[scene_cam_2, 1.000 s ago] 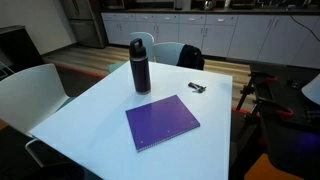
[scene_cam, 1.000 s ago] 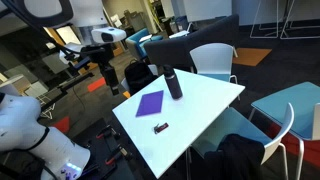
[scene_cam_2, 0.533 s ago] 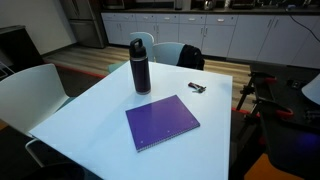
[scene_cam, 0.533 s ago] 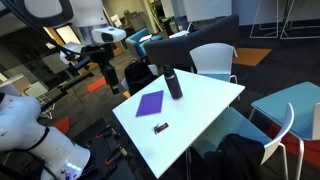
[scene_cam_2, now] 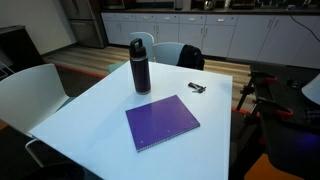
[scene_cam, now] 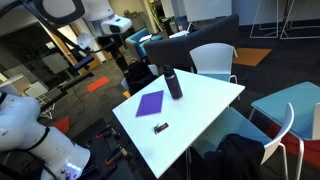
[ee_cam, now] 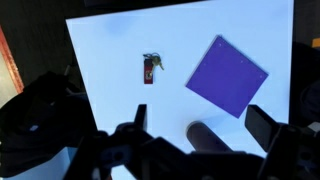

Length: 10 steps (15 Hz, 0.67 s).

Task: Pick up the lid and put it on the table

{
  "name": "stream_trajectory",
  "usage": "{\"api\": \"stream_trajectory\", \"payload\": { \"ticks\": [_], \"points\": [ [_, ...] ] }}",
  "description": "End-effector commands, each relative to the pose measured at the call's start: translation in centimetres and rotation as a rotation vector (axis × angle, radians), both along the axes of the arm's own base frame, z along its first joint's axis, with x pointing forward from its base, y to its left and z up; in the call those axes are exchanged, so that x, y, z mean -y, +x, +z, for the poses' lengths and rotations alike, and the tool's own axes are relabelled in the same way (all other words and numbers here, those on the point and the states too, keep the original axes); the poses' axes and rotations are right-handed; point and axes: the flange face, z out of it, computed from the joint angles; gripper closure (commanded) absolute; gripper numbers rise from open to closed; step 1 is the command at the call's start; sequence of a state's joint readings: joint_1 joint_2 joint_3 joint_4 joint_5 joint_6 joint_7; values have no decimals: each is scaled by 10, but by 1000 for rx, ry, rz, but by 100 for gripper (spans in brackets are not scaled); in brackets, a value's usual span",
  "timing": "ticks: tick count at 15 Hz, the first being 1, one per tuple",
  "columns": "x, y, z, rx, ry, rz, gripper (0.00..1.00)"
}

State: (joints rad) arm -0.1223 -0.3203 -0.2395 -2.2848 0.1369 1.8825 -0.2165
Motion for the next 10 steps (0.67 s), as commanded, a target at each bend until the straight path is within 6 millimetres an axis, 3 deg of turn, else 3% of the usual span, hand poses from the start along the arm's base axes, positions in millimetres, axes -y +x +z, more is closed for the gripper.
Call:
{"api": "stream_trajectory", "payload": {
  "ticks": [1,7,10],
  "points": [
    [-19,62,-1,20,-4,-122,0],
    [-62,153,-17,15,74,-469,0],
    [-91,181,-30,7,116,-604,0]
  ]
}}
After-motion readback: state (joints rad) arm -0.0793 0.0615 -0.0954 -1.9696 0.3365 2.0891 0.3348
